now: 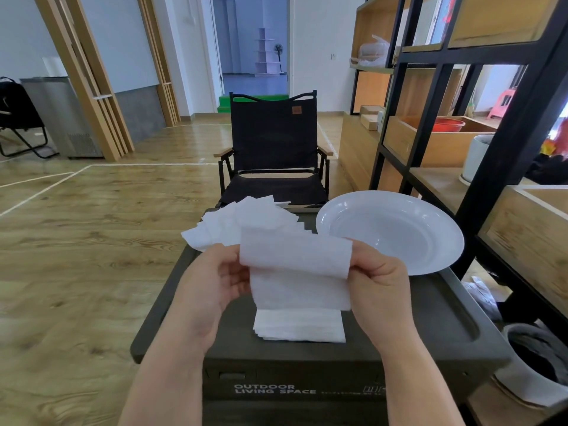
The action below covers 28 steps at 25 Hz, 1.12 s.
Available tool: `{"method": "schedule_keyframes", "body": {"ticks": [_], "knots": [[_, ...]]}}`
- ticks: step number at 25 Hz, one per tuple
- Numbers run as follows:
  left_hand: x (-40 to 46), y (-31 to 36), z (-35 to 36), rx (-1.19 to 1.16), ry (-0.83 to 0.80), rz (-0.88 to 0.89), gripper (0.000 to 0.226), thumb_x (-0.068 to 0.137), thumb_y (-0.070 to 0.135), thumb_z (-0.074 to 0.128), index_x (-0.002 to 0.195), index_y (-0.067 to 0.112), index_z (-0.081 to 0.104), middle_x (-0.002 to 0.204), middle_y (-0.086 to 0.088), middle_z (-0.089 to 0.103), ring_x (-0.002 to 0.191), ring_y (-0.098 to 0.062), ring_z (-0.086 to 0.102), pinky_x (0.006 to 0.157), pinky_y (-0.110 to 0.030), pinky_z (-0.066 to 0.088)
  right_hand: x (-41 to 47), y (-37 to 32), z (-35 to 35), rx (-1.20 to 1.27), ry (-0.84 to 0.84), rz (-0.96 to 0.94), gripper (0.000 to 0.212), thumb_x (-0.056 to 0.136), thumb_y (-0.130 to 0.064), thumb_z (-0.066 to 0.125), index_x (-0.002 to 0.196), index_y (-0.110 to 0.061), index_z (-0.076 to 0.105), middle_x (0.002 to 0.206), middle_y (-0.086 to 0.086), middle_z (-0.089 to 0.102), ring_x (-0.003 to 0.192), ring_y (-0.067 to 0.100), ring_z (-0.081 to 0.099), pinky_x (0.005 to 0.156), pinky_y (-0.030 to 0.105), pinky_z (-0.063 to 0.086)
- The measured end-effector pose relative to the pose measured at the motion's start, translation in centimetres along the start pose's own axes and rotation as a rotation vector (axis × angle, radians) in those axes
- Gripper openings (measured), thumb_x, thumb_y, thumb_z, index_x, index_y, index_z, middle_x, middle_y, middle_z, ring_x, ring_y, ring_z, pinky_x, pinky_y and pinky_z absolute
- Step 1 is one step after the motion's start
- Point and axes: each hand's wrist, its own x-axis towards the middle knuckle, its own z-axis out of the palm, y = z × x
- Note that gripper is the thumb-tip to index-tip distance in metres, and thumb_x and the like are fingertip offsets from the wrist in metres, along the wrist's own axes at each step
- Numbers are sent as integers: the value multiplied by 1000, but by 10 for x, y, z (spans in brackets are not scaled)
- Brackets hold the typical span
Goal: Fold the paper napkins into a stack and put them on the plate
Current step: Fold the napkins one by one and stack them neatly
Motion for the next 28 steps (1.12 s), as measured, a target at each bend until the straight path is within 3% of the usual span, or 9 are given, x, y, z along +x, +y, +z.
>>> {"method": "schedule_keyframes", "body": {"ticks": [4, 7, 10, 14, 16, 20, 23, 26, 28], "knots": [[2, -6, 12, 193, 91, 60, 37, 90, 45, 53, 72, 28, 80, 86, 14, 76, 90, -11, 65, 80, -31, 47, 2, 1, 3, 32, 60, 92, 46, 90, 4, 53, 71, -31, 77, 94, -16, 72, 95, 6, 65, 70, 22, 57], [0, -6, 19, 224, 127, 219, 8, 78, 33, 72, 75, 37, 78, 82, 16, 75, 81, 3, 66, 69, -17, 46, 7, 4, 2, 195, 88, 248, 29, 96, -22, 50, 96, -43, 69, 96, -11, 71, 94, 11, 67, 70, 23, 57], [1, -11, 20, 227, 86, 268, 28, 76, 26, 77, 97, 43, 71, 88, 9, 76, 85, -8, 71, 65, -20, 54, 8, 8, -1, 267, 22, 411, 15, 90, -40, 56, 101, -41, 67, 97, -7, 73, 97, 18, 68, 79, 33, 58], [4, -16, 20, 218, -27, 73, 54, 63, 50, 77, 115, 44, 64, 93, 8, 76, 91, -11, 71, 80, -30, 57, 6, 14, 3, -5, 37, 347, 10, 84, -36, 65, 83, -35, 75, 85, -19, 71, 92, 11, 65, 80, 32, 56], [6, -20, 20, 208, -46, -12, 34, 69, 54, 70, 99, 38, 75, 97, 8, 76, 98, -14, 69, 90, -36, 53, 6, 14, 4, -55, 82, 318, 10, 83, -38, 65, 80, -35, 75, 84, -21, 71, 87, 7, 64, 73, 24, 53], [7, -23, 27, 127, 67, 81, 16, 86, 39, 64, 87, 33, 78, 88, 10, 77, 83, -6, 72, 64, -22, 54, 5, 13, -2, -5, -25, 410, 27, 66, -58, 63, 82, -38, 73, 88, -23, 71, 85, 2, 67, 67, 18, 53], [11, -27, 27, 111, 89, 40, 24, 88, 42, 62, 80, 25, 76, 86, 9, 77, 76, -7, 71, 63, -21, 54, 5, 16, -1, 4, -24, 481, 13, 78, -44, 67, 75, -33, 73, 84, -14, 75, 80, 6, 70, 72, 28, 57], [15, -41, 23, 217, 62, -54, 26, 87, 43, 61, 78, 18, 61, 84, -1, 59, 77, -18, 53, 75, -34, 40, 7, 29, 4, -149, 128, 450, 22, 88, -35, 63, 79, -17, 72, 81, 0, 73, 77, 16, 70, 72, 38, 60], [18, -48, 23, 382, 150, -24, 31, 89, 39, 60, 71, 14, 57, 72, -3, 50, 69, -15, 45, 66, -32, 37, 6, 35, 6, -250, 136, 418, 32, 88, -35, 62, 81, -4, 68, 82, 14, 70, 74, 27, 66, 69, 40, 57]]}}
